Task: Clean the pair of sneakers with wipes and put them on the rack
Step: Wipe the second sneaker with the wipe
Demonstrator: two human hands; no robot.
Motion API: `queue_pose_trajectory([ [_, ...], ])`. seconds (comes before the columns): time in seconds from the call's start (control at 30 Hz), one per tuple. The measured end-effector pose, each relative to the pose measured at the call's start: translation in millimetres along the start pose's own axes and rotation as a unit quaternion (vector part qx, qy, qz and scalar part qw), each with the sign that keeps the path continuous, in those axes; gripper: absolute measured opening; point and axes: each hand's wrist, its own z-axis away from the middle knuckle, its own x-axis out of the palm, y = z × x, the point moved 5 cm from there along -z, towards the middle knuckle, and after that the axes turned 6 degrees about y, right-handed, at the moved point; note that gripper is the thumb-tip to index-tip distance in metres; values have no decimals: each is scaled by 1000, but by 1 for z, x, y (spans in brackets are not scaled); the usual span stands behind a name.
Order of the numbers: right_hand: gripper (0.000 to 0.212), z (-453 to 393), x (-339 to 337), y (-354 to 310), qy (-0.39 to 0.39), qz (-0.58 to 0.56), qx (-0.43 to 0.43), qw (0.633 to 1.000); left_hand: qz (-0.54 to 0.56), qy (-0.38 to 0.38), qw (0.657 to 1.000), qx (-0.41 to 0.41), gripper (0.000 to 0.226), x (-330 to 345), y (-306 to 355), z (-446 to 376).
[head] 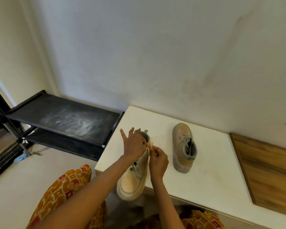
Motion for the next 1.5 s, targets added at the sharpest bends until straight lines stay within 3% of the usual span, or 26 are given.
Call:
queue_pose_trajectory([
  [0.13,18,-12,3,8,-1,56,7,998,-10,5,1000,4,28,0,5,2],
  [0.3,18,-23,7,-22,23,6,5,1000,9,1,1000,1,34,1,1,4],
  [0.5,14,9,-7,3,17,-16,-27,999,63,7,998,-5,28,4,-4,3],
  [0.67,17,-19,6,-4,7,-17,2,1000,50,16,999,-3,26,1,-2,2],
  [0.87,18,19,-6,19,-5,-30,6,1000,28,14,1000,-1,27,2,-3,2],
  [1.03,15,3,-6,18,-18,23,-27,999,-53,-2,997,52,34,-14,-2,6],
  [1.13,15,-16,-6,2,-5,30,-25,999,-74,28,994,82,31,-24,-7,17],
  [1.33,15,21,-8,-7,0,-25,-17,1000,-36,18,997,69,21,-22,-9,17],
  [1.5,15,42,-19,9,-21,60,-38,997,-3,-2,999,45,23,-15,-17,15],
])
